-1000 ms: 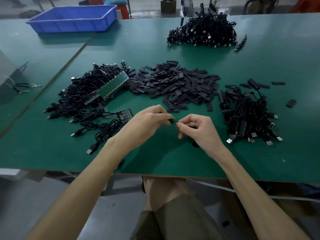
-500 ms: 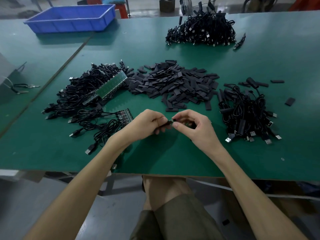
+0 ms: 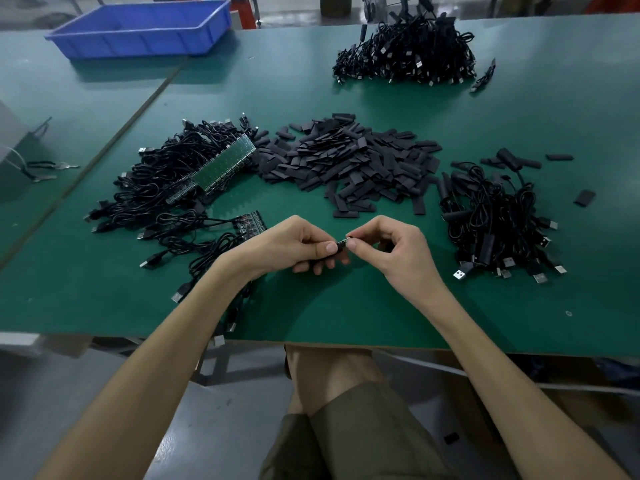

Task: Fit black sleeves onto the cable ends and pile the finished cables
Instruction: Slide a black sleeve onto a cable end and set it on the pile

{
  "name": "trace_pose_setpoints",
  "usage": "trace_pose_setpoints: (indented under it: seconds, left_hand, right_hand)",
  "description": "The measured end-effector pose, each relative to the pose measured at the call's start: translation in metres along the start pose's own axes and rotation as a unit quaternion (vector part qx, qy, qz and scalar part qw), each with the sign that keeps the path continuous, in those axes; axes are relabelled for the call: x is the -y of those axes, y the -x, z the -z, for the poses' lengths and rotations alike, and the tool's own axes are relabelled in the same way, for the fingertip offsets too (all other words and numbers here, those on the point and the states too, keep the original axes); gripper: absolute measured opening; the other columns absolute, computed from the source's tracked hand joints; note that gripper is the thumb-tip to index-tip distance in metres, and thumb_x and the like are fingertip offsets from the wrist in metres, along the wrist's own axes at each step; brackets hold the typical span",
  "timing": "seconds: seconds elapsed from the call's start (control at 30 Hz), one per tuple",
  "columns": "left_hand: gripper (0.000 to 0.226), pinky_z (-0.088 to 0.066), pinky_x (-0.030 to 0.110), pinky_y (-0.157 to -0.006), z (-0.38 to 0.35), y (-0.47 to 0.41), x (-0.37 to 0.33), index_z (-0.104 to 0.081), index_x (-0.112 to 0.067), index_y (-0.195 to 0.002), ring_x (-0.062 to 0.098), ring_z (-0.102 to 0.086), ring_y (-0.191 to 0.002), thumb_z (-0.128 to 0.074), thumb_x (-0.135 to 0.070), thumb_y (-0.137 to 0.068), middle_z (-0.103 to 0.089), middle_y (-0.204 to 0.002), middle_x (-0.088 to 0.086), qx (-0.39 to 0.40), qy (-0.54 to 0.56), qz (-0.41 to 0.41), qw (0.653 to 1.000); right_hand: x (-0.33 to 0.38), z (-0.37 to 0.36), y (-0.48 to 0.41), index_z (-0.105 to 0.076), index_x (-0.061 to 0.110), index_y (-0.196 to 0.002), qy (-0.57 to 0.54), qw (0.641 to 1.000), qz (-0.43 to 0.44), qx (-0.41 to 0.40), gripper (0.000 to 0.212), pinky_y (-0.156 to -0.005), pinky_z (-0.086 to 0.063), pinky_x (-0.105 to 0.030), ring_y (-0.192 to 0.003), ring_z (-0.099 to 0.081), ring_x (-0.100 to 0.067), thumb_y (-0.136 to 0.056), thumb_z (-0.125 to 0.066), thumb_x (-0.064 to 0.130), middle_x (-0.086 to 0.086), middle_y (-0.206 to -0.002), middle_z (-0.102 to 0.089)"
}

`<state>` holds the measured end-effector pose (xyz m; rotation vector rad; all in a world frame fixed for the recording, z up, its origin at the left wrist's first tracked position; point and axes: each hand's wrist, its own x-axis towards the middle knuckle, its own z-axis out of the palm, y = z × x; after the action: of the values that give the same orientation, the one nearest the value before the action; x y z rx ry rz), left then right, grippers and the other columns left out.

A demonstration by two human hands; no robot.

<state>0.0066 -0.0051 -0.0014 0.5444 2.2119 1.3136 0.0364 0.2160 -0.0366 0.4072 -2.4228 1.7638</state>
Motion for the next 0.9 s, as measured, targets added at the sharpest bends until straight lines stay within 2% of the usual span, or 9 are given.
trace_pose_setpoints:
  seconds: [0.1,0.2,0.27,0.37,0.43,0.5,0.7,0.83,0.9]
  left_hand:
    - [0.023,-0.044,0.02,-0.054,0.0,0.0,-0.001,-0.078,-0.01,-0.103,0.007,-0.055,-0.057,-0.06,-0.023,-0.101,-0.072,-0.078,0.0,0.007,0.006,-0.005,1.0]
    - [0.022,-0.05,0.02,-0.058,-0.001,0.001,0.0,-0.077,-0.016,-0.089,0.007,-0.061,-0.061,-0.059,-0.017,-0.102,-0.073,-0.075,-0.003,0.021,0.032,-0.014,0.999]
    - [0.022,-0.055,0.023,-0.066,0.001,0.002,0.001,-0.077,-0.011,-0.096,0.011,-0.066,-0.071,-0.056,-0.014,-0.103,-0.073,-0.083,0.002,0.045,0.071,-0.008,0.996]
    - [0.03,-0.057,0.027,-0.081,0.009,0.002,0.003,-0.069,0.001,-0.12,0.023,-0.07,-0.089,-0.05,-0.017,-0.105,-0.072,-0.101,0.015,0.133,0.169,0.035,0.976]
    - [0.034,-0.058,0.028,-0.083,0.012,0.0,0.003,-0.067,0.001,-0.123,0.024,-0.072,-0.093,-0.047,-0.019,-0.105,-0.073,-0.105,0.017,0.168,0.192,0.057,0.965]
    - [0.033,-0.058,0.027,-0.081,0.011,-0.003,0.004,-0.068,0.001,-0.121,0.023,-0.072,-0.091,-0.049,-0.019,-0.103,-0.074,-0.104,0.015,0.175,0.185,0.058,0.965]
    - [0.031,-0.059,0.027,-0.078,0.009,-0.004,0.011,-0.073,-0.001,-0.116,0.021,-0.073,-0.088,-0.061,-0.02,-0.093,-0.075,-0.099,0.012,0.184,0.215,0.064,0.957]
    - [0.029,-0.059,0.028,-0.079,0.009,-0.004,0.014,-0.075,-0.003,-0.114,0.023,-0.074,-0.09,-0.065,-0.02,-0.093,-0.075,-0.099,0.013,0.179,0.228,0.067,0.955]
    - [0.029,-0.059,0.028,-0.08,0.008,-0.004,0.014,-0.074,-0.002,-0.115,0.024,-0.074,-0.091,-0.065,-0.019,-0.093,-0.075,-0.099,0.013,0.174,0.232,0.069,0.955]
  right_hand:
    - [0.0,0.0,0.0,-0.077,0.02,-0.088,0.003,1.0,-0.003,0.0,0.006,-0.078,-0.058,-0.036,-0.078,-0.07,-0.012,-0.088,-0.082,0.017,0.005,-0.083,-0.076]
    - [0.0,0.0,0.001,-0.076,0.018,-0.089,0.005,1.0,-0.004,0.003,0.005,-0.078,-0.058,-0.035,-0.079,-0.07,-0.012,-0.089,-0.081,0.017,0.005,-0.083,-0.076]
    - [0.0,-0.001,0.001,-0.076,0.018,-0.089,0.001,1.0,-0.008,0.006,0.005,-0.078,-0.057,-0.034,-0.079,-0.07,-0.013,-0.089,-0.081,0.017,0.004,-0.083,-0.076]
    - [0.0,0.001,0.001,-0.076,0.019,-0.089,-0.028,0.999,-0.013,0.016,0.007,-0.075,-0.055,-0.027,-0.079,-0.07,-0.011,-0.089,-0.082,0.014,0.004,-0.084,-0.076]
    - [0.0,0.003,0.001,-0.077,0.02,-0.09,-0.047,0.999,-0.01,0.023,0.009,-0.073,-0.052,-0.019,-0.078,-0.068,-0.006,-0.088,-0.082,0.012,0.008,-0.084,-0.076]
    - [-0.001,0.004,0.0,-0.077,0.019,-0.09,-0.057,0.998,-0.009,0.028,0.01,-0.073,-0.051,-0.016,-0.077,-0.068,-0.003,-0.088,-0.081,0.011,0.009,-0.084,-0.076]
    - [-0.002,0.003,0.0,-0.077,0.02,-0.089,-0.058,0.997,-0.02,0.04,0.009,-0.074,-0.052,-0.023,-0.079,-0.068,-0.007,-0.088,-0.081,0.013,0.003,-0.086,-0.077]
    - [-0.003,0.003,0.0,-0.077,0.018,-0.09,-0.068,0.996,-0.03,0.045,0.006,-0.075,-0.054,-0.033,-0.079,-0.067,-0.014,-0.088,-0.082,0.014,-0.002,-0.086,-0.076]
    - [-0.004,0.003,-0.001,-0.077,0.018,-0.089,-0.066,0.996,-0.028,0.047,0.007,-0.074,-0.053,-0.032,-0.078,-0.066,-0.013,-0.089,-0.081,0.014,-0.001,-0.085,-0.076]
